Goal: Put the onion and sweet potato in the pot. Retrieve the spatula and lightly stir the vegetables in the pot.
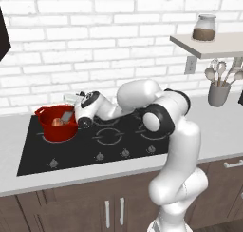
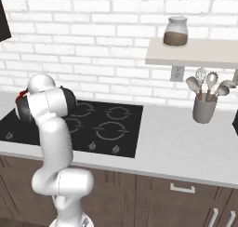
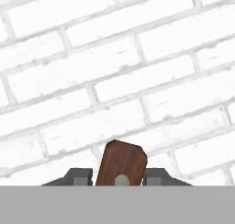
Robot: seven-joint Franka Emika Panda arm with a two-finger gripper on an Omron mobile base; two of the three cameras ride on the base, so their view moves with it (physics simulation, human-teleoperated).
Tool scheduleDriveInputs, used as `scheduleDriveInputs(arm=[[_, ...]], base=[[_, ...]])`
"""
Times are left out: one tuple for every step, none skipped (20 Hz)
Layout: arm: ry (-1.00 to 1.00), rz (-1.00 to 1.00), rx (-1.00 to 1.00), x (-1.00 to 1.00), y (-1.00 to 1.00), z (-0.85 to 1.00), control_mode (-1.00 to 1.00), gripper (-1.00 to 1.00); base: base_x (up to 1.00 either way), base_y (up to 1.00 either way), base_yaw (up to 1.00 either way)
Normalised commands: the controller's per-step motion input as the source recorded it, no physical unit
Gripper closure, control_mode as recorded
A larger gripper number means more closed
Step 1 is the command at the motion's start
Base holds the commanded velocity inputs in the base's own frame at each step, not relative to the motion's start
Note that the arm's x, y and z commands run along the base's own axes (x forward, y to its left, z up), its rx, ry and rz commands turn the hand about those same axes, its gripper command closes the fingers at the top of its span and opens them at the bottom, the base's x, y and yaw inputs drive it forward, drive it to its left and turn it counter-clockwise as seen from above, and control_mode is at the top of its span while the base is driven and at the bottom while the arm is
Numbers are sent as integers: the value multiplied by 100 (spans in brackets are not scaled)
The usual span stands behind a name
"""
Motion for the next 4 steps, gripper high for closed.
scheduleDriveInputs(arm=[[-14,0,-61,16,67,87,-100,100],[-17,0,-63,18,77,79,-100,100],[-20,0,-65,8,88,93,-100,100],[-18,0,-63,1,91,91,-100,100]], base=[[0,0,0],[0,0,0],[0,0,0],[0,0,0]])
